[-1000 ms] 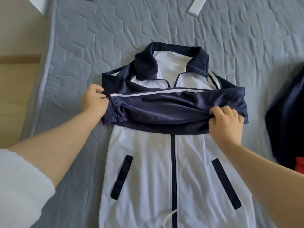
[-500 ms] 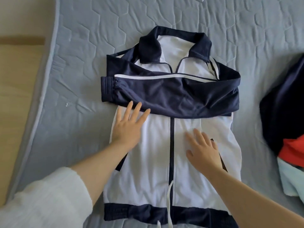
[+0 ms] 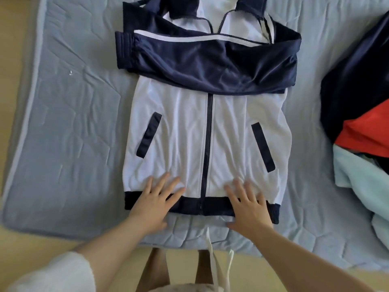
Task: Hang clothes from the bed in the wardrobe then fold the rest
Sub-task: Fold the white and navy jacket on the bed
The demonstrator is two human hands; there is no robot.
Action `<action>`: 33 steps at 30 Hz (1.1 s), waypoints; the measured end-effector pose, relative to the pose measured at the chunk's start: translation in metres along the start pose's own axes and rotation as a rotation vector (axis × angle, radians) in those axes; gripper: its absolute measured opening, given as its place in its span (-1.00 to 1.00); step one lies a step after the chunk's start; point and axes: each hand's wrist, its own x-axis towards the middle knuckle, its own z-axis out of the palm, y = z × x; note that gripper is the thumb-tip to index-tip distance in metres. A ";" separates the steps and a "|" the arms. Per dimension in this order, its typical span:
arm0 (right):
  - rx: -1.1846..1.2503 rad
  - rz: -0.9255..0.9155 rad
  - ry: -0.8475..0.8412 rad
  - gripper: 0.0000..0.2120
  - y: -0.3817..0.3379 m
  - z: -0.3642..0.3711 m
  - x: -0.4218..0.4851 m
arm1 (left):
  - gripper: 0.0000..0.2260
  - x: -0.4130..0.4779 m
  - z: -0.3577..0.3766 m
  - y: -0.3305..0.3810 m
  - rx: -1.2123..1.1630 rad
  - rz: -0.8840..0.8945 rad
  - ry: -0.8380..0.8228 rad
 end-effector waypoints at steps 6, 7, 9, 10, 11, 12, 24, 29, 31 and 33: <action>-0.071 0.046 0.136 -0.15 0.000 0.016 0.005 | -0.20 -0.002 -0.003 -0.011 0.014 -0.031 0.156; -0.051 0.040 0.161 -0.18 0.001 0.017 0.004 | -0.19 -0.006 -0.006 -0.012 0.012 -0.025 0.228; -0.011 0.047 0.204 -0.26 0.004 0.017 -0.001 | -0.25 -0.016 -0.011 -0.018 0.060 -0.063 0.324; 0.005 0.051 0.217 -0.31 0.004 0.016 -0.003 | -0.29 -0.022 -0.012 -0.022 0.070 -0.090 0.336; 0.016 0.055 0.225 -0.34 0.004 0.014 -0.004 | -0.32 -0.025 -0.013 -0.026 0.068 -0.120 0.336; 0.026 0.058 0.227 -0.37 0.003 0.011 -0.005 | -0.37 -0.027 -0.014 -0.031 0.064 -0.140 0.347; 0.088 0.096 -0.043 -0.71 -0.033 -0.033 -0.063 | -0.79 -0.073 -0.048 -0.059 -0.299 -0.236 -0.174; 0.162 0.097 -0.233 -0.71 -0.046 -0.019 -0.097 | -0.86 -0.106 -0.066 -0.056 -0.317 -0.108 -0.404; 0.163 0.121 -0.270 -0.75 -0.048 -0.026 -0.101 | -0.89 -0.112 -0.077 -0.060 -0.311 -0.105 -0.409; 0.171 0.140 -0.250 -0.75 -0.047 -0.038 -0.099 | -0.87 -0.116 -0.089 -0.066 -0.313 -0.129 -0.358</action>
